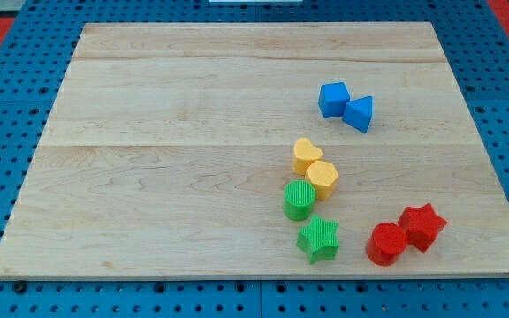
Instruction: Nudge the red circle a bit to the left
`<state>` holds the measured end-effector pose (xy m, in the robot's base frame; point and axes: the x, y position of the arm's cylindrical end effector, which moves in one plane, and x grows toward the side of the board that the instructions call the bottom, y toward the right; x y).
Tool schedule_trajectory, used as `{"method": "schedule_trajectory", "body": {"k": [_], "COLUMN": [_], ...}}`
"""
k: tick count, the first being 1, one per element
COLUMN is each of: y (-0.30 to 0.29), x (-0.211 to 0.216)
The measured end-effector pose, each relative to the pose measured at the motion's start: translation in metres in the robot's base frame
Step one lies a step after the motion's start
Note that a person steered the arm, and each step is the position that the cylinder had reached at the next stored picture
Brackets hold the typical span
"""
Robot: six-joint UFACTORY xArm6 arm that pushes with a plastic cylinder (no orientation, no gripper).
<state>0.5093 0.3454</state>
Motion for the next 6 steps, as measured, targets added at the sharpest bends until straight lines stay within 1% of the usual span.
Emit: {"method": "schedule_trajectory", "body": {"k": [1,2,3,5,6], "y": [-0.001,-0.003,-0.026,-0.170,-0.219], "x": [0.012,0.091,0.107,0.109,0.109]}}
